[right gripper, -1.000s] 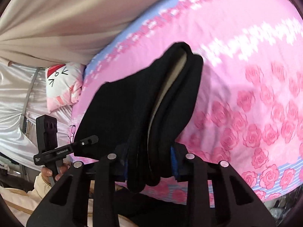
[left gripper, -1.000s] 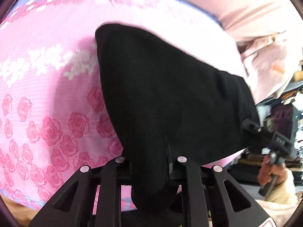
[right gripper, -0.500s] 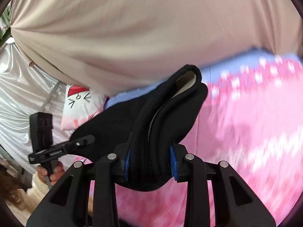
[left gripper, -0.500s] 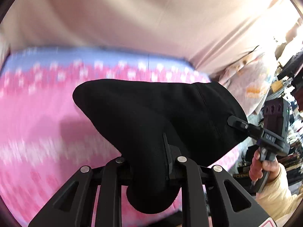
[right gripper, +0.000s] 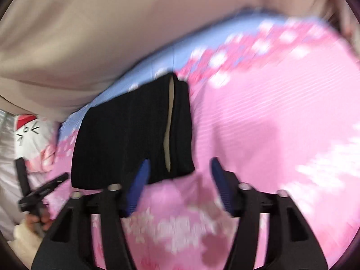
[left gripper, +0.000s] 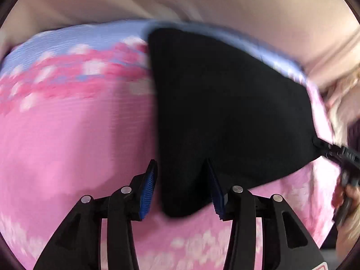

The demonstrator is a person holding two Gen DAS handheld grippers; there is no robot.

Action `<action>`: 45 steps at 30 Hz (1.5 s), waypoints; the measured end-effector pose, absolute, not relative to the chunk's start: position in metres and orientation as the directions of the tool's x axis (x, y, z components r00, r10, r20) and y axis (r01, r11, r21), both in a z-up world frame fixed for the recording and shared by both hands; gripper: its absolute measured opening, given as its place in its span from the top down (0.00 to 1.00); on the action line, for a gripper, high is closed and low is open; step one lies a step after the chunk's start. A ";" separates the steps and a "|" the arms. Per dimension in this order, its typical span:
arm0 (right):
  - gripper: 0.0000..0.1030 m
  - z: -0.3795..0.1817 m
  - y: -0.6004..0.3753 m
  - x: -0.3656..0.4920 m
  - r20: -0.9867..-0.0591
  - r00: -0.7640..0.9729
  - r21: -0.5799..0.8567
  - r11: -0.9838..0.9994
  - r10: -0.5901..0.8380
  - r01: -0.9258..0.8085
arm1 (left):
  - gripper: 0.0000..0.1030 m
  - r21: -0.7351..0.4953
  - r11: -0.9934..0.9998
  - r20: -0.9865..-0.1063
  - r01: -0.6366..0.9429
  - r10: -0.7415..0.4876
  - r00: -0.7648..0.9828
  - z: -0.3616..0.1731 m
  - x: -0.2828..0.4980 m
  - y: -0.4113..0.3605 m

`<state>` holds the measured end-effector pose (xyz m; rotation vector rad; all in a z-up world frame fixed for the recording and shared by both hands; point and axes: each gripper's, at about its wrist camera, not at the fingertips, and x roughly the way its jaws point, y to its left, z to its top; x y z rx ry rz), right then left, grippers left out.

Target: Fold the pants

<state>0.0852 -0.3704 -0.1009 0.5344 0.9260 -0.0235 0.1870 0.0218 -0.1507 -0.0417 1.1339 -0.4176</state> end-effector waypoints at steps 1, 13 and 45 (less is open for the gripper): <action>0.38 -0.082 -0.363 0.076 -0.769 0.618 0.392 0.884 0.163 0.254 | 0.57 -0.167 0.944 -0.871 0.283 -0.276 0.407 -0.132 0.175 0.031; 0.23 0.038 -0.241 0.066 -0.716 0.687 0.097 0.957 -0.124 0.275 | 0.23 0.210 0.915 -0.699 0.344 -0.105 0.707 0.028 0.126 -0.037; 0.19 0.030 -0.224 0.050 -0.741 0.662 0.040 0.976 -0.114 0.213 | 0.23 0.129 0.975 -0.780 0.182 -0.014 0.625 0.016 0.080 -0.040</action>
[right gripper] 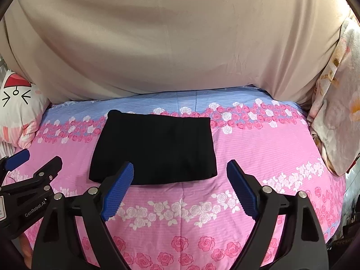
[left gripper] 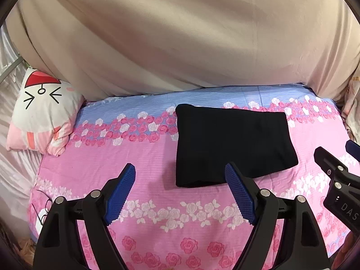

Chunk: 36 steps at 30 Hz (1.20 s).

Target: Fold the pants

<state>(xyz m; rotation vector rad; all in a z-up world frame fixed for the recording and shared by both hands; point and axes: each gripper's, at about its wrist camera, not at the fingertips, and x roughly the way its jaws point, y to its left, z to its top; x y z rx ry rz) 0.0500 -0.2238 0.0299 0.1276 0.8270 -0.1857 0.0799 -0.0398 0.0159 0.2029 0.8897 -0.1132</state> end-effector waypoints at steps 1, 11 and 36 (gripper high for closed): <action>0.19 0.030 -0.223 0.050 -0.741 0.661 0.038 0.977 -0.114 0.211 | 0.23 0.125 0.975 -0.782 0.184 -0.017 0.623 0.015 0.080 -0.039; 0.19 0.030 -0.221 0.051 -0.738 0.664 0.031 0.978 -0.116 0.205 | 0.23 0.115 0.976 -0.793 0.185 -0.022 0.609 0.010 0.079 -0.038; 0.19 0.029 -0.219 0.059 -0.738 0.665 0.022 0.981 -0.113 0.191 | 0.16 0.145 0.964 -0.772 0.223 -0.031 0.634 0.012 0.078 -0.049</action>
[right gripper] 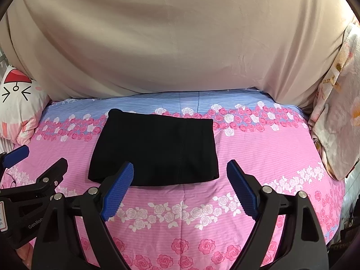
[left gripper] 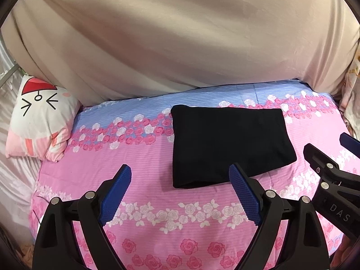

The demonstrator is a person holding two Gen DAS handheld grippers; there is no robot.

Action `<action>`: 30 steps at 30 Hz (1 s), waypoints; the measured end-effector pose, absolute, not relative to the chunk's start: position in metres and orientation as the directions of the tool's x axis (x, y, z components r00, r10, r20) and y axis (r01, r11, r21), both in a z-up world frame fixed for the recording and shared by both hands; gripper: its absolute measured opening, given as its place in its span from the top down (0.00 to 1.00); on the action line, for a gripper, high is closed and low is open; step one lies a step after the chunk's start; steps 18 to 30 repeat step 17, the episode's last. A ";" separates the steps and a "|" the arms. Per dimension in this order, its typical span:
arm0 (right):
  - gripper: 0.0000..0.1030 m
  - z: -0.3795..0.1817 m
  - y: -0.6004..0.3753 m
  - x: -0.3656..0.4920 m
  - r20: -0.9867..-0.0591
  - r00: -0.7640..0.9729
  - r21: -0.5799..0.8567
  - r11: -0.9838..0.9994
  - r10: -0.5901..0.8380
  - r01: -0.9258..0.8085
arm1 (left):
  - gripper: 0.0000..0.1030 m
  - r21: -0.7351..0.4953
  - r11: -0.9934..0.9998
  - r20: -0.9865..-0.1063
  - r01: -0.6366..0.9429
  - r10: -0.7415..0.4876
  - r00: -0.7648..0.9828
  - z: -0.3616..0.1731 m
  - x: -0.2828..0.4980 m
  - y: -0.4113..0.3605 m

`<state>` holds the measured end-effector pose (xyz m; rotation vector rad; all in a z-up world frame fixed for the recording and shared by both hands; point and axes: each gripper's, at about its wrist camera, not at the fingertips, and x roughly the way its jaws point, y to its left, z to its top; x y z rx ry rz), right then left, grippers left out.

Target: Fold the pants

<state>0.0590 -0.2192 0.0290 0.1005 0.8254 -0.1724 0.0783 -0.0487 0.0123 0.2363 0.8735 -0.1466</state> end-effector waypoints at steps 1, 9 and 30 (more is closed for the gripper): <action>0.19 0.029 -0.220 0.058 -0.738 0.665 0.022 0.981 -0.115 0.193 | 0.16 0.142 0.965 -0.774 0.222 -0.032 0.632 0.012 0.079 -0.049; 0.19 0.029 -0.222 0.058 -0.739 0.663 0.021 0.980 -0.118 0.199 | 0.15 0.144 0.968 -0.767 0.208 -0.024 0.641 0.011 0.078 -0.048; 0.19 0.027 -0.220 0.054 -0.742 0.659 0.022 0.978 -0.122 0.207 | 0.16 0.178 0.958 -0.769 0.226 -0.008 0.639 0.009 0.077 -0.051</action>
